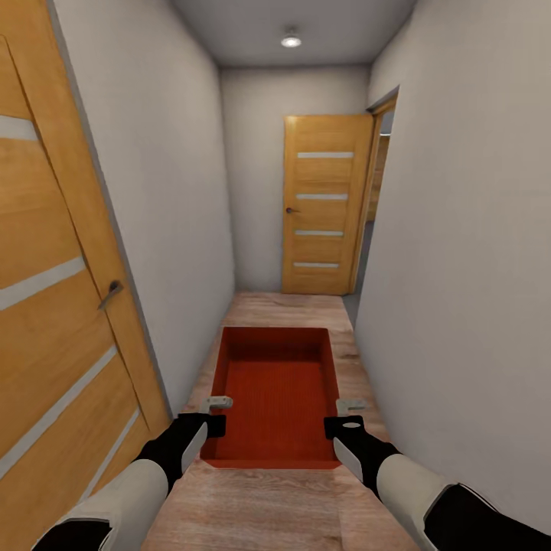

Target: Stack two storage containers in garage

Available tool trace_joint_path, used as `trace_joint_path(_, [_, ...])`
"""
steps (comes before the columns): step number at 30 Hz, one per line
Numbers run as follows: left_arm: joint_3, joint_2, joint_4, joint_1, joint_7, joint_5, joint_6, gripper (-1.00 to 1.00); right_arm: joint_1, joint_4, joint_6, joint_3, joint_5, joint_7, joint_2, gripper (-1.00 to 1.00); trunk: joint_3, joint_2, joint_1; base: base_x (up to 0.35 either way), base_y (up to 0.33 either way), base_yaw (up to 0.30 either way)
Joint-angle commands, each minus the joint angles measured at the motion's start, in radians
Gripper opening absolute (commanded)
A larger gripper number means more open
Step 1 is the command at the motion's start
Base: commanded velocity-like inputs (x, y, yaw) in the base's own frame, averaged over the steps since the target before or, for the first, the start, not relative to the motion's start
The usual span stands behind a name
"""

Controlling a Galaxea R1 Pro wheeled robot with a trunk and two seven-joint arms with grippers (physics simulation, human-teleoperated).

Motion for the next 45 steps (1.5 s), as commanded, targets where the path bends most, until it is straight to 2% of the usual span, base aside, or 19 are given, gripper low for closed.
trace_joint_path(1, [0.003,0.001,0.000,0.000,0.010,-0.002,0.007,-1.00,-0.001,-0.008,0.008,-0.015,0.007,-0.005,-0.001,-1.00,-0.002,-0.002,0.001,0.323,0.000,0.000])
trace_joint_path(35, [0.003,0.001,0.000,0.000,0.009,-0.002,0.007,-1.00,-0.001,-0.008,0.007,-0.014,0.007,-0.005,0.000,-1.00,-0.002,-0.002,0.001,0.323,0.017,0.000])
trace_joint_path(45, [0.003,0.001,0.000,0.000,0.009,-0.002,0.007,-1.00,-0.001,-0.008,0.006,-0.015,0.007,-0.005,0.001,-1.00,-0.002,-0.002,0.001,0.323,0.081,-0.173])
